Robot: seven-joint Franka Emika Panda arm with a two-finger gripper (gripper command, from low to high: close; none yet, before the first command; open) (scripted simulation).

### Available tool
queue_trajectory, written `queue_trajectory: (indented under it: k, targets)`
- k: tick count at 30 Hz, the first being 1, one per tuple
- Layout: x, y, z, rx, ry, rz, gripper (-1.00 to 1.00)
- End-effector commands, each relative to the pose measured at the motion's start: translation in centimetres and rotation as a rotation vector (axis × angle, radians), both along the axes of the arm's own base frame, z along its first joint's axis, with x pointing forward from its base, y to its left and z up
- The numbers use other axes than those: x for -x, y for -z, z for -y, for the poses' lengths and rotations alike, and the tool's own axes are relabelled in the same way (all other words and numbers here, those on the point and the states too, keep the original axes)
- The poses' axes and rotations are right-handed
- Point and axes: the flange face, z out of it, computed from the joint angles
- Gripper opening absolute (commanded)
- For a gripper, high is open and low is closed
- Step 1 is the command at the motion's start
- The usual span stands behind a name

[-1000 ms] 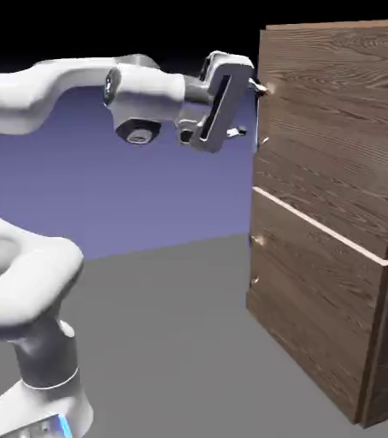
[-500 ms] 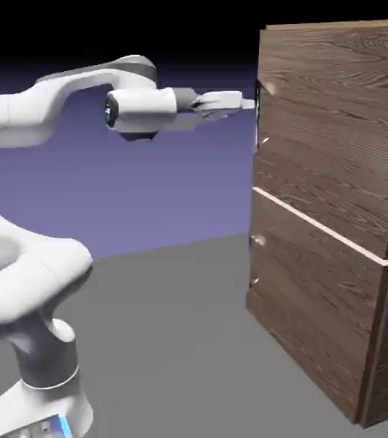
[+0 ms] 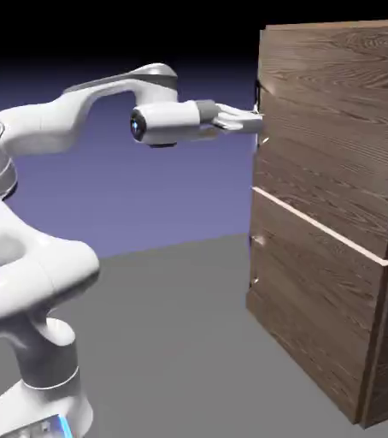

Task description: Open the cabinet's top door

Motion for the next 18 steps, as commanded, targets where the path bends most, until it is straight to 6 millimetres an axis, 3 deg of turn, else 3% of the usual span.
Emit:
queue_trajectory:
  k: [1,10,18]
  targets:
    - [0.9,0.0,0.4,0.0,-0.025,0.0,-1.0]
    - [9.0,0.0,5.1,0.0,-0.246,0.0,-1.0]
    - [14.3,0.0,10.0,0.0,-0.416,0.0,-1.0]
